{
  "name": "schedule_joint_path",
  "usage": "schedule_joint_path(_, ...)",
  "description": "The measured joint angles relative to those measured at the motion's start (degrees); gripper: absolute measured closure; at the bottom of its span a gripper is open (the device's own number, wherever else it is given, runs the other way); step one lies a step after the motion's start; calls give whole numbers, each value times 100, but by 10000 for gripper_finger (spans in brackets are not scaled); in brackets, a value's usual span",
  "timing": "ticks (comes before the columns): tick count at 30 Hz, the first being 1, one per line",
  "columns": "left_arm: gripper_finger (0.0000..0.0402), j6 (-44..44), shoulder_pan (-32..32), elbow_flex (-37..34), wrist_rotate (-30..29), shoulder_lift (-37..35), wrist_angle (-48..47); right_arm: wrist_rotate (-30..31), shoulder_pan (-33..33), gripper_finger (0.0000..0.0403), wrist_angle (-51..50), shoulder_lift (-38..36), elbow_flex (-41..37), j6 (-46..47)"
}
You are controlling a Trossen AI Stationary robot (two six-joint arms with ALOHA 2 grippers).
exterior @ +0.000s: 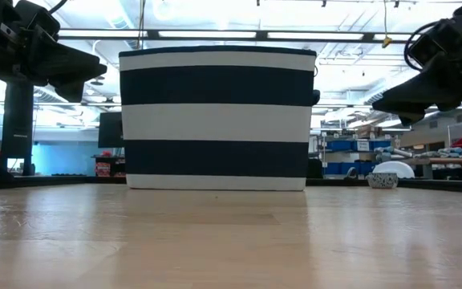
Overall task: Sort clothes
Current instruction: Return to Home Position
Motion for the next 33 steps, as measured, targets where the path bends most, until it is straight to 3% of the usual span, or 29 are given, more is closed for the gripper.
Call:
schedule_joint_path(24,286,0,0,2,-22,0,1,-8,-4,255,-569,-2219,-193,-1156)
schedule_joint_path(33,286,2,0,0,-20,0,1,173,-74,255,-603,-2240,-196,-1009)
